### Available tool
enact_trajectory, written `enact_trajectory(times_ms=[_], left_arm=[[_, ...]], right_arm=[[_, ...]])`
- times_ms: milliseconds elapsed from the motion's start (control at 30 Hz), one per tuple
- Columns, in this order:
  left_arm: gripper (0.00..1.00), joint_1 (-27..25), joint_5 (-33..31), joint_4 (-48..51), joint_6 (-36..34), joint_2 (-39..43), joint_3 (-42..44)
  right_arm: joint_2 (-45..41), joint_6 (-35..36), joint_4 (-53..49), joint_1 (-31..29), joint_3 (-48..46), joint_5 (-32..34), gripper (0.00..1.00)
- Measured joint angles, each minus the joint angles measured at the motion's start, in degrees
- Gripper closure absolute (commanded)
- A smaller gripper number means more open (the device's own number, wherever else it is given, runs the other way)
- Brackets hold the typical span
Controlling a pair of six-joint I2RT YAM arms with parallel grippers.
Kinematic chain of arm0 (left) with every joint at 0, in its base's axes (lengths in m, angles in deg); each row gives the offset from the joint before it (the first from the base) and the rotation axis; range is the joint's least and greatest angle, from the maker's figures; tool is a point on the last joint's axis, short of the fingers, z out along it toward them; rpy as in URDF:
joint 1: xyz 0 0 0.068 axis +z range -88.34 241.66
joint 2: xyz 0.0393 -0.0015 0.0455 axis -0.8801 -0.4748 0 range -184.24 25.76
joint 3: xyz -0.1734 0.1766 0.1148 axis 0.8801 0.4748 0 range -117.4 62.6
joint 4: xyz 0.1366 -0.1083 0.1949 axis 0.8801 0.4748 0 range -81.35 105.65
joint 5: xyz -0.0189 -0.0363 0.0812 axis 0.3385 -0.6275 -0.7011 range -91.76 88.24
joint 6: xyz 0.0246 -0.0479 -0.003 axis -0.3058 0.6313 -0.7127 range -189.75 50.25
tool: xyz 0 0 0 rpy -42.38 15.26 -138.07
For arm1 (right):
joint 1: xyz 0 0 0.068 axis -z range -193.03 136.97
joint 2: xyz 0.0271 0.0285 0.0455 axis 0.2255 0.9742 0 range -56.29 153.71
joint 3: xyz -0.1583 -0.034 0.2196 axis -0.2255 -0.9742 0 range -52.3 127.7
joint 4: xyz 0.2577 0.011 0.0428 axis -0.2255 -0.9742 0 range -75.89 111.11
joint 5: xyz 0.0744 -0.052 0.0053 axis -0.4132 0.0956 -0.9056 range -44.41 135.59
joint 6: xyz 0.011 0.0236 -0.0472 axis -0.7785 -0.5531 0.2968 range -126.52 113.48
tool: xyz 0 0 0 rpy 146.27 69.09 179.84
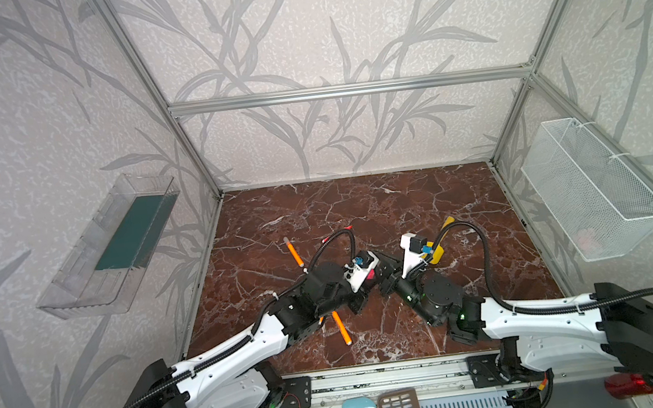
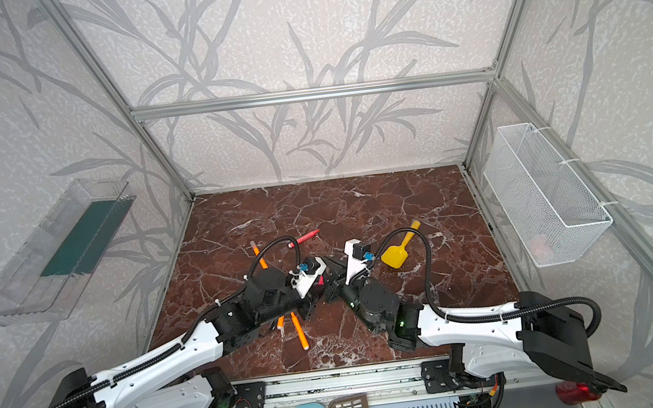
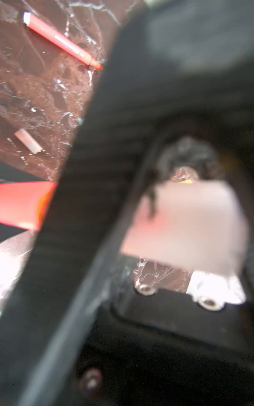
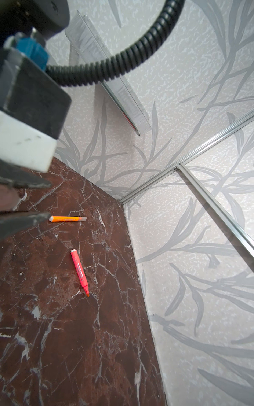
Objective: Insert the pens into the pen caps
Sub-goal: 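Open the right gripper off the cap while the left gripper carries the marker away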
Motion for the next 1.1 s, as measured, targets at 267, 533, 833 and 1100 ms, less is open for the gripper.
enact_trajectory(times_ms=[267, 533, 833, 1100], left_arm=[[1.00, 2.3, 7.1, 9.8, 2.3, -0.9, -3.6], [1.00, 3.0, 10.5, 9.7, 3.3, -1.5, -3.6], [1.00, 5.0, 6.6, 0.5, 6.4, -1.4, -3.0], [1.00, 11.1, -10.9, -14.9, 13.4, -1.2, 0.1]], right_arm=[[1.7, 0.1, 3.7, -1.0, -2.2, 0.8, 1.00], [2.1, 0.4, 3.1, -3.4, -1.6, 6.3, 1.00], [-4.9, 0.4, -6.7, -3.5, -1.7, 3.3, 0.60], [-15.5, 2.9, -23.5, -3.6, -8.3, 1.0, 0.28]])
